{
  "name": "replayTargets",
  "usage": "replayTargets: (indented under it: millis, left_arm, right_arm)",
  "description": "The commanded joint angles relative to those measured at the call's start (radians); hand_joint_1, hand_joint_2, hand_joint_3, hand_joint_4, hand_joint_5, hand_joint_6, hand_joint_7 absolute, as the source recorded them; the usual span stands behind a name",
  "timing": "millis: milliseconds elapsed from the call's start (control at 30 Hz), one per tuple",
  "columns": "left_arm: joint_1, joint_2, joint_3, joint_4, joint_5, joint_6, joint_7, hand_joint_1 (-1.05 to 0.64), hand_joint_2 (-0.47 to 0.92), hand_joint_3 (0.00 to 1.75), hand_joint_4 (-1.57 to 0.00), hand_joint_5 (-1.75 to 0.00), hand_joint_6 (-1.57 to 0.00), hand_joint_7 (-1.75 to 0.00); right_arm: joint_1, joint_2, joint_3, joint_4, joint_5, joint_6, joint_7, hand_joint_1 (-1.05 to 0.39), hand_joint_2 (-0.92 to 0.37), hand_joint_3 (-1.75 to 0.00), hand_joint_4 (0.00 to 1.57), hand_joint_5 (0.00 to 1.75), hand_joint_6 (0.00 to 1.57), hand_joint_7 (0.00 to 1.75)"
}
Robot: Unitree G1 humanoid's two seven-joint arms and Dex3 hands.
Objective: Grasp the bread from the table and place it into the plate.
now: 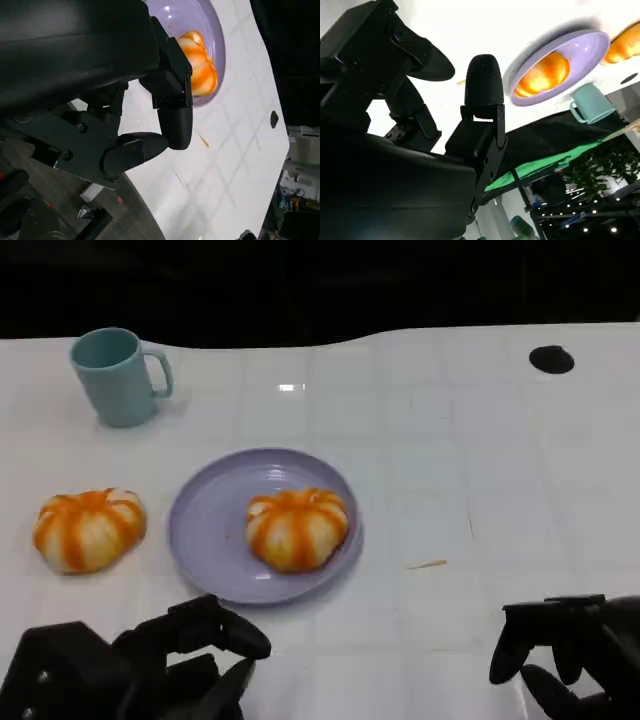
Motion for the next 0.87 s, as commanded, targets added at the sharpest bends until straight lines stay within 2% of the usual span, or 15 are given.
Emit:
replayTargets:
  millis: [33,867]
  left_arm:
    - [0.002,0.01,0.012,0.019,0.0,-0.021,-0.006,-0.25,0.76,0.73,-0.66,-1.75,-0.63,-1.28]
    - [0.005,0.01,0.02,0.031,-0.016,-0.037,-0.013,-0.26,0.75,0.73,-0.65,-1.75,-0.65,-1.28]
  right_arm:
    - [-0.011,0.003,0.006,0.026,-0.01,0.002,-0.024,-0.02,-0.17,-1.38,0.97,1.75,0.94,1.21]
    - [-0.025,-0.003,0.016,0.045,-0.017,-0.006,-0.037,0.0,-0.16,-1.35,0.99,1.75,0.94,1.23]
